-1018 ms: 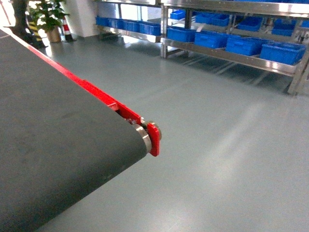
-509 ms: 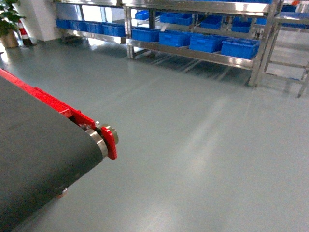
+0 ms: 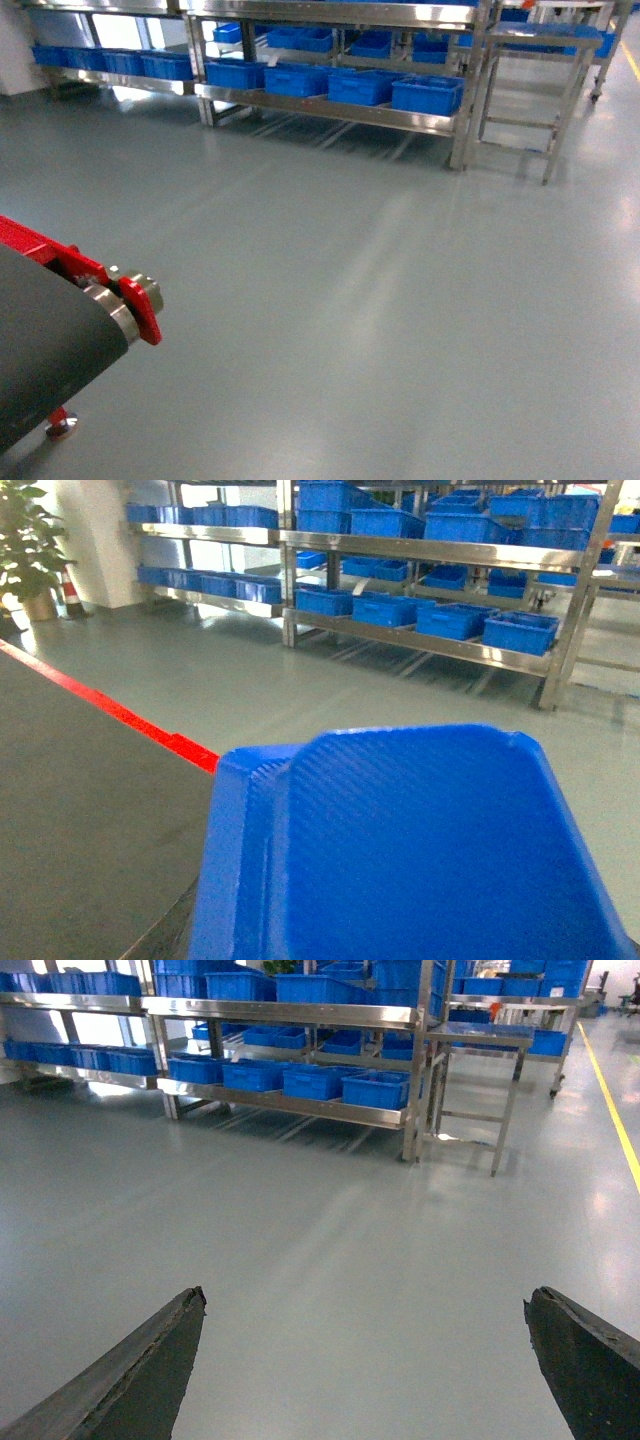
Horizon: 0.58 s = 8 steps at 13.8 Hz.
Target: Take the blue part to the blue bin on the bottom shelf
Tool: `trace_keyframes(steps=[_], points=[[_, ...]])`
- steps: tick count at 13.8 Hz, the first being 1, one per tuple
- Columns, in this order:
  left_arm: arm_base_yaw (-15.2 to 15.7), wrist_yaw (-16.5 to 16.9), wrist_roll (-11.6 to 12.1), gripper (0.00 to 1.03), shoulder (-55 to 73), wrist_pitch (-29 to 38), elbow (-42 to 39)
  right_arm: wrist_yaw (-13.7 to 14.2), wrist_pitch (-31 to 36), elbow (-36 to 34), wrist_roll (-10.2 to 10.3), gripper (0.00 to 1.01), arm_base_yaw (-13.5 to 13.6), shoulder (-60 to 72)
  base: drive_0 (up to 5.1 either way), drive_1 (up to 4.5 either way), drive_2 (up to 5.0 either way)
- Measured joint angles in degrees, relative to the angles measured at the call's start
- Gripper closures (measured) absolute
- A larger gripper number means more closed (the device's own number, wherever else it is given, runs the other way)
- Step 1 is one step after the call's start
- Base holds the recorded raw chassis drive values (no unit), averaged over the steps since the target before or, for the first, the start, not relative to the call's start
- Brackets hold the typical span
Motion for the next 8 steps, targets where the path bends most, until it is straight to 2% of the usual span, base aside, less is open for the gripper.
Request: trace_keyframes(steps=[8], points=[[0.0, 0.0, 0.0, 0.59, 0.1, 0.0, 0.0, 0.0, 0.0, 0.0, 0.0, 0.03, 0.0, 0.0, -1.6, -1.58, -1.6]])
